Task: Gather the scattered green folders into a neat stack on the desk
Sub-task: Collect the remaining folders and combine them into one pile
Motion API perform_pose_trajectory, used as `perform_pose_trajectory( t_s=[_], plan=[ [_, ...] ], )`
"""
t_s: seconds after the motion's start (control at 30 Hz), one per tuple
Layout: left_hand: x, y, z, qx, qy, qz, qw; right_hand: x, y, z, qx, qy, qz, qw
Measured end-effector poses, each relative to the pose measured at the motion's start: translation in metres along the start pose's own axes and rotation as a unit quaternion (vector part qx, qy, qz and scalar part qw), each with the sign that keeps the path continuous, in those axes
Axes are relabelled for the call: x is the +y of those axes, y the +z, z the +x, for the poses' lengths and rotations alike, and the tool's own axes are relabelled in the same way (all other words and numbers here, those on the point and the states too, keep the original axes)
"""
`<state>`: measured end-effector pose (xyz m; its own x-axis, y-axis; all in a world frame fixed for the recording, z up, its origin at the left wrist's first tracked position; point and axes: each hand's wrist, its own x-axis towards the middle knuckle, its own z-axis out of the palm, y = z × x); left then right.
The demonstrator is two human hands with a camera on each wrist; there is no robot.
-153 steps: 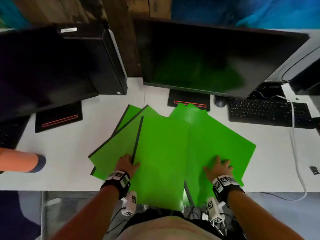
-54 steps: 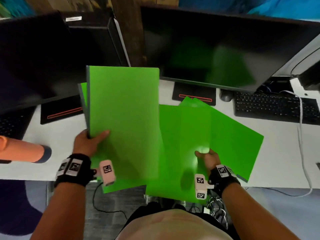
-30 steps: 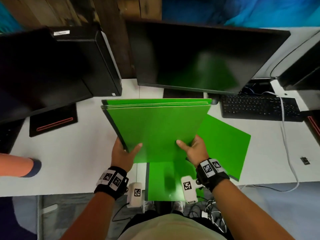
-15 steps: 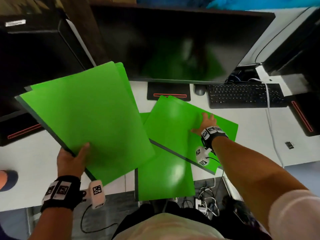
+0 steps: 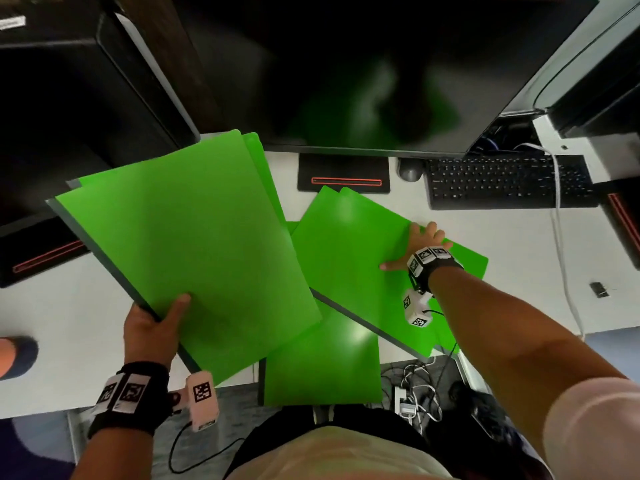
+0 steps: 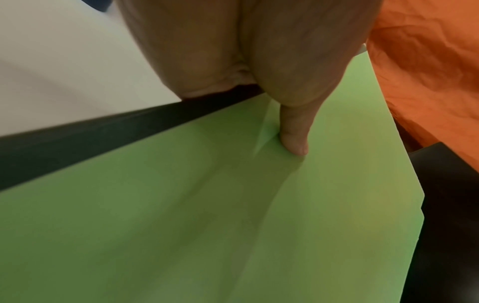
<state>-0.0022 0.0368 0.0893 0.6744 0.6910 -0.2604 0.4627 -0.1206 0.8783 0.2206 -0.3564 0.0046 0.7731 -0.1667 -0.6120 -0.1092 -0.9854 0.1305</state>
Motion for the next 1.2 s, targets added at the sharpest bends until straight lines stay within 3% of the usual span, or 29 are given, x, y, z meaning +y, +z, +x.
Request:
perform_pose_trajectory(
  t_s=[0.23,0.57,0.87,1.0,1.2],
  plan=[
    [-0.002,-0.004,0.004,-0.002,-0.006,0.012,1.0,0.003,-0.004,0.002,0.022,0.003,-0.007,1.0],
    [-0.003,-0.002,0.005,-0.003,-0.011,0.0,1.0,0.011,-0.005,0.004,-0.021,0.042,0.04,0.998],
    [-0.005,0.003,0.007,-0.005,0.004,0.008,1.0,0.02,-0.014,0.001,-0.007,0.007,0.095,0.995],
    [-0.004,0.002,0.009,-0.002,0.003,-0.008,1.0,0.033,-0.021,-0.004,0.015,-0.02,0.222,0.975],
    [-0.005,-0.007,0.011,0.011,-0.01,-0.02,1.0,0.077,-0.033,-0.035,0.08,-0.051,0.39,0.916]
  ],
)
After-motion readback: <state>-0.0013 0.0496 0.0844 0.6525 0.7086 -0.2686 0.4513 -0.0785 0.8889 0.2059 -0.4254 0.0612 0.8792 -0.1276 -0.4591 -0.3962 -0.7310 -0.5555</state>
